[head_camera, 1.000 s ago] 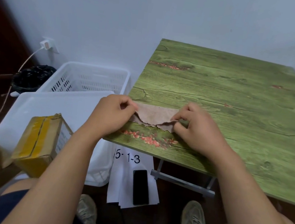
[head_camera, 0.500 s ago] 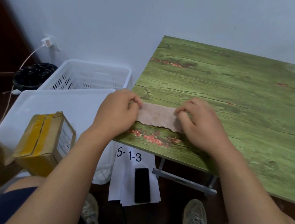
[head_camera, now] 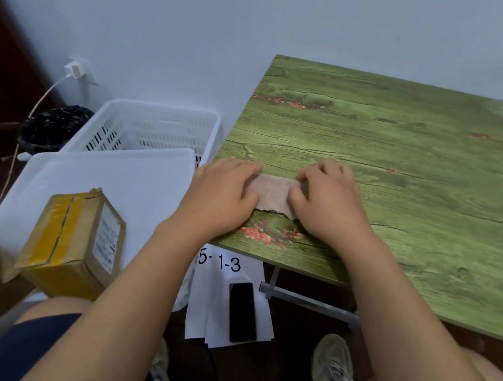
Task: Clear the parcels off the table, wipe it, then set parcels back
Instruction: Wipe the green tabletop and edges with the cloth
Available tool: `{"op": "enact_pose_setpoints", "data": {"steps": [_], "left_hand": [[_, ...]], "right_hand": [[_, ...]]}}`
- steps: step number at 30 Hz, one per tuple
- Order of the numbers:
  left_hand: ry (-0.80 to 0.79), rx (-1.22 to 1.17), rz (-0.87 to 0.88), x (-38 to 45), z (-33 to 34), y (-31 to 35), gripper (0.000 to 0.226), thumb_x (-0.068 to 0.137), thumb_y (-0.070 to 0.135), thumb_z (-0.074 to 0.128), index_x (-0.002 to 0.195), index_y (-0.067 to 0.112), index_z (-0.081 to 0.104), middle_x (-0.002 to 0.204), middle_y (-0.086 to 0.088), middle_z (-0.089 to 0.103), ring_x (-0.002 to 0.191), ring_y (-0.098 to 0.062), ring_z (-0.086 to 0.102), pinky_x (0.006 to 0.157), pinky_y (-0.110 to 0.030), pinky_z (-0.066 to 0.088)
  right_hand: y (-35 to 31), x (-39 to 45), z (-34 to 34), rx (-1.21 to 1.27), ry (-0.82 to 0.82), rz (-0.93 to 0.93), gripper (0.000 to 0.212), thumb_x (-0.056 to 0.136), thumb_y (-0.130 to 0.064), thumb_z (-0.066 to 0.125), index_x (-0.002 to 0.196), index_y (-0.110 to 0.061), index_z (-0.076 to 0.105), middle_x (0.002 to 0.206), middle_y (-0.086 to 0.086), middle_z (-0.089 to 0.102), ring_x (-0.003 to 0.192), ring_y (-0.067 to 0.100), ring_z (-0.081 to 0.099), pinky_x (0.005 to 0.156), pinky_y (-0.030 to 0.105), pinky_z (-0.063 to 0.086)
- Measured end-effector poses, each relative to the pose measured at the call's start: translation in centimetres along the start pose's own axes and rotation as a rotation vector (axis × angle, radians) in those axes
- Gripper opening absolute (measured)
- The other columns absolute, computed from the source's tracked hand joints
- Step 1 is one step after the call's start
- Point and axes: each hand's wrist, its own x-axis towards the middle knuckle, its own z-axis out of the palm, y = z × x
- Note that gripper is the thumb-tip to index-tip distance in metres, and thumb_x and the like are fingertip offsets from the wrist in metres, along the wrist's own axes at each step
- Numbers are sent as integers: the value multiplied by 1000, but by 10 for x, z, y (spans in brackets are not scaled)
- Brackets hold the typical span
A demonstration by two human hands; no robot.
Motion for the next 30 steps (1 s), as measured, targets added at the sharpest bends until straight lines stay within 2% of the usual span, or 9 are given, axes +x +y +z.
{"op": "enact_pose_setpoints", "data": {"steps": [4,8,11,14,16,18,21,25,30], "left_hand": [[-14,-45,-25,5,2,2,52,91,24,52,142,28,47,134,2,52,129,-21,39,105,-36,24],[-7,-63,-79,8,2,3,51,88,24,55,138,30,50,108,3,44,118,-21,38,96,-32,23],[16,-88,-121,8,-1,3,26,82,26,63,108,28,61,102,7,41,109,-19,38,87,-29,23],[62,-249,-143,7,-7,0,14,80,27,71,79,23,58,89,8,59,92,-17,53,80,-32,35],[69,-472,-177,6,-12,-1,17,82,26,73,76,21,59,73,7,64,70,-15,59,68,-30,44],[79,-631,-194,4,-16,1,14,84,25,74,78,20,62,70,5,64,62,-9,56,59,-24,45],[70,-800,-260,3,-17,5,11,87,23,72,80,19,64,71,4,64,58,-5,57,53,-19,46],[18,-983,-346,4,-16,10,11,90,18,69,80,15,65,74,-1,66,62,-12,62,54,-23,52],[9,-1076,-387,5,-15,12,3,89,15,69,87,18,69,82,-2,70,67,-9,66,58,-24,54]], "right_hand": [[-4,3,-2,137,15,-20,6,91,-23,50,95,-21,47,99,-3,48,99,21,36,82,35,28],[-4,1,-4,367,68,-132,10,92,-15,51,95,-20,42,73,-2,52,69,22,47,63,39,32],[0,-1,-9,513,106,-154,16,94,-13,52,102,-23,42,65,-1,51,54,8,41,56,35,32],[4,-1,-12,554,161,-100,21,98,-17,51,115,-27,43,73,2,54,58,9,47,55,30,34],[6,-1,-15,541,193,-42,28,100,-21,51,126,-25,44,82,6,58,64,19,54,59,37,40],[7,0,-15,540,232,-3,33,99,-22,53,131,-24,44,90,3,59,61,15,51,60,37,38],[3,-3,-15,547,276,8,36,98,-24,57,132,-23,47,99,-4,57,63,8,49,64,33,43],[-6,-6,-10,561,326,-69,37,95,-22,62,130,-20,50,90,-9,55,62,7,51,63,36,45],[-19,-7,1,721,337,-79,26,87,-15,70,103,-27,54,82,-17,56,69,1,55,65,22,45]]}}
